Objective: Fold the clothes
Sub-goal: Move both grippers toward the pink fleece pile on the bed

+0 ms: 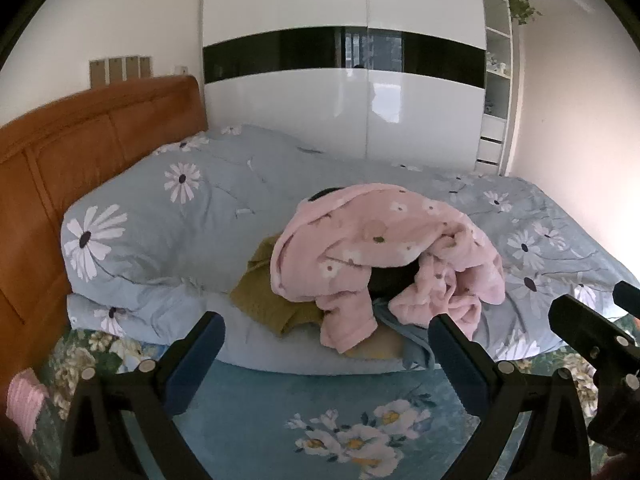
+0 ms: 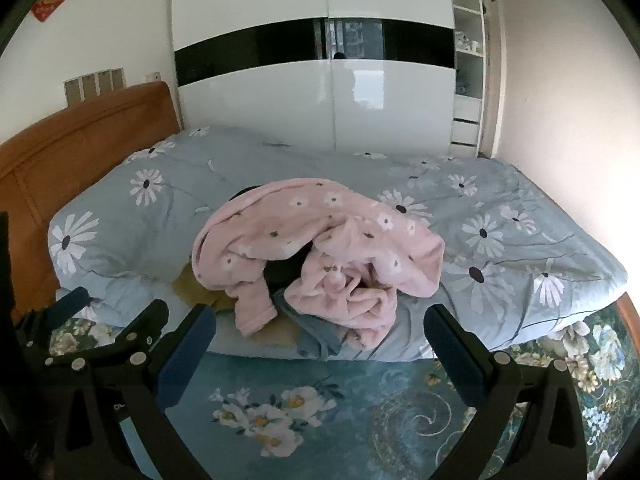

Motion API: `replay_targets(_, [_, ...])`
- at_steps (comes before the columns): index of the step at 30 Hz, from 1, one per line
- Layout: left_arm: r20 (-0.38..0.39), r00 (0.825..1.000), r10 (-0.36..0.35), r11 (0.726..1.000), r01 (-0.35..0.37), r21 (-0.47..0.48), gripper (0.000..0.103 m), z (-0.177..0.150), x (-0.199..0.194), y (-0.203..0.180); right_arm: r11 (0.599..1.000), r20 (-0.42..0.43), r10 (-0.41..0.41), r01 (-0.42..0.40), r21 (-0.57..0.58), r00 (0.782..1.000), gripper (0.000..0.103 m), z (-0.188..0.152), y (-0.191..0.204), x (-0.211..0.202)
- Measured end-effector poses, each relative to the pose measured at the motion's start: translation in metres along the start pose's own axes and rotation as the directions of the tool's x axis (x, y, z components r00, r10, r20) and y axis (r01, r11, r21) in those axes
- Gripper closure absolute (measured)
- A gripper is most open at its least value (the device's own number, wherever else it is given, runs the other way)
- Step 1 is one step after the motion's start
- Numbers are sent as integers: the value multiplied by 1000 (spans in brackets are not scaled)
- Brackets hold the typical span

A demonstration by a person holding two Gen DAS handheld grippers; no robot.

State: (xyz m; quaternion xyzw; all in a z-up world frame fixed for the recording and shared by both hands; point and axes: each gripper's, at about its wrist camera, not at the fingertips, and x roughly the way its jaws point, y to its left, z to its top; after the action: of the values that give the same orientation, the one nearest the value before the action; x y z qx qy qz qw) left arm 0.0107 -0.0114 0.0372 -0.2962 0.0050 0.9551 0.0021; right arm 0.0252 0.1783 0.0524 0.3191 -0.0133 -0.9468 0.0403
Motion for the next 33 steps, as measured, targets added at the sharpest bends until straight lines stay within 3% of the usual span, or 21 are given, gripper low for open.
replay_targets(15, [56, 998, -25, 999, 24, 20, 0, 9, 7, 5, 999, -2, 24, -24, -22, 1000, 0, 11, 1, 14])
replay_targets(19, [39, 996, -77, 996, 78, -32, 0, 15, 20, 13, 999, 1, 31, -31, -31, 1000, 0, 15, -2, 26])
replay_targets(33, [36, 998, -46, 995, 49, -86, 0, 26, 80, 26, 995, 14, 54, -53, -90, 998, 0, 31, -11, 85])
